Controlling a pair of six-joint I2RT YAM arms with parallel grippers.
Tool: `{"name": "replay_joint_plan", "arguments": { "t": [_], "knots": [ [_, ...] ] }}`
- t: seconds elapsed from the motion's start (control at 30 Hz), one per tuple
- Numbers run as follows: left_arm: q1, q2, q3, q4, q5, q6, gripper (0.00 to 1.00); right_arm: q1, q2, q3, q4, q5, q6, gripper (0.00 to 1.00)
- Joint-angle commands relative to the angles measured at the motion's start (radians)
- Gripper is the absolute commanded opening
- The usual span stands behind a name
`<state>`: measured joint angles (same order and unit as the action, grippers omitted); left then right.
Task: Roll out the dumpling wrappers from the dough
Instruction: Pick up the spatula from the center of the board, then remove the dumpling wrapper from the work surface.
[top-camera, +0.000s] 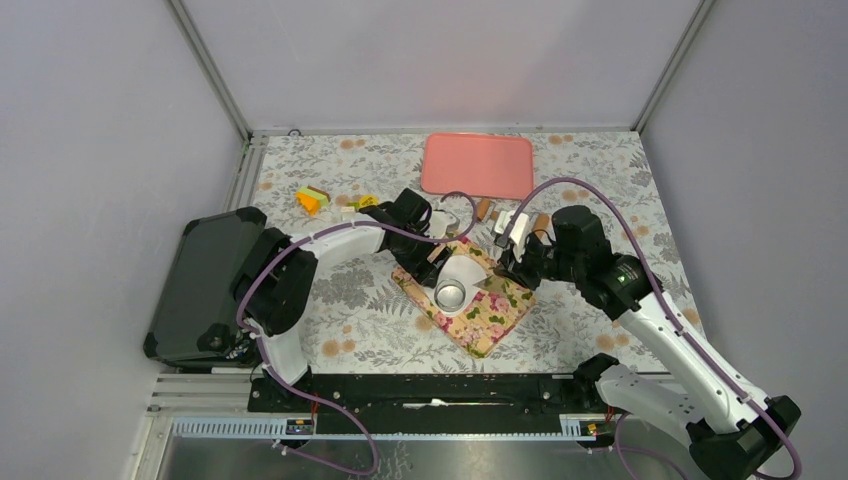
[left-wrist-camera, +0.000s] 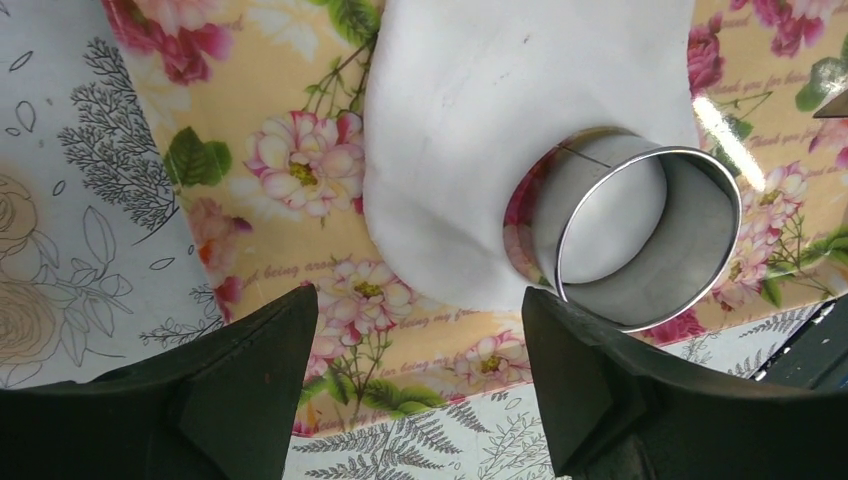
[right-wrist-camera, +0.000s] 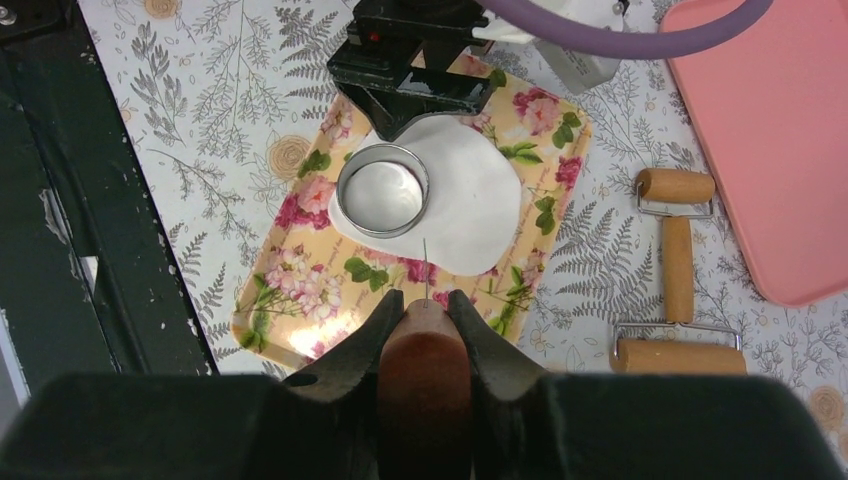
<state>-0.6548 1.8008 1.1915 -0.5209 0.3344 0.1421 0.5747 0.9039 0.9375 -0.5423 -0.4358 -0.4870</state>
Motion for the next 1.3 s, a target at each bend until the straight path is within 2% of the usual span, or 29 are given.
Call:
{"name": "replay_joint_plan", "arguments": {
  "t": [0.0, 0.27, 0.57, 1.27],
  "knots": [
    [0.029, -0.056, 0.035, 0.039, -0.023, 0.014, 0.81, -0.007, -0.005, -0.006, -0.019, -0.023, -0.050, 0.00],
    [0.099, -0.056, 0.058, 0.043, 0.010, 0.016, 0.82, -0.002, 0.067, -0.011, 0.002, -0.116, -0.023, 0.00],
    [0.165, -0.011, 0.075, 0.054, 0.013, 0.019, 0.82, 0.009, 0.102, -0.045, 0.049, -0.128, -0.011, 0.00],
    [0.192, 0.072, 0.107, 0.047, 0.048, -0.003, 0.81, 0.013, 0.133, -0.058, 0.106, -0.129, 0.007, 0.00]
  ]
}}
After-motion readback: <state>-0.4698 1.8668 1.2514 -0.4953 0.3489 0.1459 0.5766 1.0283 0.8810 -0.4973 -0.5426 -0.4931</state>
